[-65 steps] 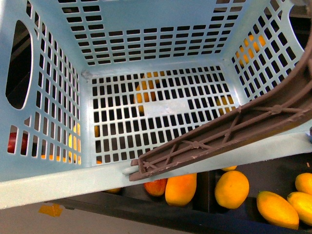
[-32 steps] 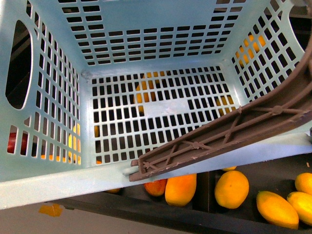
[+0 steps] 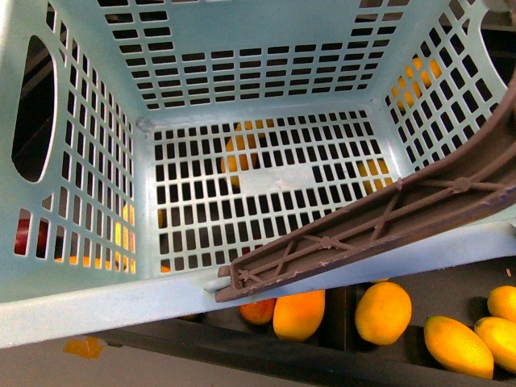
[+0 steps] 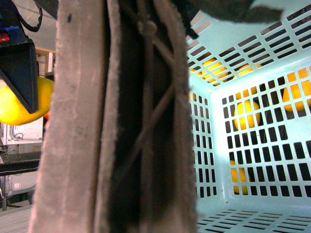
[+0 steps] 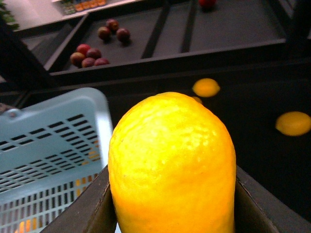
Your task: Pick lemon and mango into basket
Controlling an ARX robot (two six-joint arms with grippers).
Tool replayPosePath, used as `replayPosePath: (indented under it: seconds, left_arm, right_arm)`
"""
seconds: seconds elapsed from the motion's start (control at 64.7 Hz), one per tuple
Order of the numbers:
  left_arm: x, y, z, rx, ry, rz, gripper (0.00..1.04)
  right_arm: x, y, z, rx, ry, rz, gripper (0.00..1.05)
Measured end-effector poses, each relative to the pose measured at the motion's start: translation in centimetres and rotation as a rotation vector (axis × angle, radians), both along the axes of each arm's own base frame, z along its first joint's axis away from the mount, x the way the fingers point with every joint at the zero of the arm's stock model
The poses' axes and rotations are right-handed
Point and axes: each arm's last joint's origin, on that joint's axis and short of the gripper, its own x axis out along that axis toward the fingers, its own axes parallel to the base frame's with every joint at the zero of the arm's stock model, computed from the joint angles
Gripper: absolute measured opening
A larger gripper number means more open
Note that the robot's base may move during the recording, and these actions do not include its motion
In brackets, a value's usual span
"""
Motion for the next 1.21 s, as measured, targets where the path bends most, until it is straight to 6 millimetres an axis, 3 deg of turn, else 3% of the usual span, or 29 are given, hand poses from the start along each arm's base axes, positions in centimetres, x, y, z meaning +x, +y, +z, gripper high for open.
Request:
replayPosePath:
  seconds: [0.077,0.17,0.371,0.479,0.556,0.726,0.989,1.128,1.205]
  left_arm:
    - [0.0,0.0,0.0,0.001,-0.001,0.001,0.14]
    - [0.0,0.0,0.0,0.000,-0.001,0.000,0.14]
    - [0.0,0.0,0.0,0.001,-0.001,0.000,0.14]
    - [0.0,0.0,0.0,0.001,-0.001,0.000,0.14]
    - [0.0,0.0,0.0,0.001,-0.001,0.001,0.14]
    - [0.0,0.0,0.0,-0.001,0.000,-0.003,0.14]
    - [0.0,0.0,0.0,0.002,-0.002,-0.001,0.14]
    - [0.0,0.0,0.0,0.003,-0.004,-0.004,0.14]
    - [0.0,-0.1,0.0,0.001,-0.003,-0.006,0.14]
  right_arm:
    - [1.4,2.8,0.1,0.011,-0.014,0.065,0.50]
    - [2.4,4.8,-0.2,0.009,-0.003,0.093,0.50]
    - [3.6,10.0,-2.7,0.004,0.067,0.193,0.50]
    - [3.7,11.0,-3.6,0.006,0.101,0.193,0.51]
    - [3.7,11.1,-3.8,0.009,0.109,0.185,0.61]
    - [2.9,10.2,-3.0,0.040,0.081,0.106,0.97]
    - [-1.0,5.0,-0.1,0.035,-0.010,-0.135,0.96]
    - [-1.1,4.7,0.1,0.036,-0.024,-0.135,0.96]
    - [-1.4,4.5,-0.7,-0.022,-0.134,-0.053,0.85]
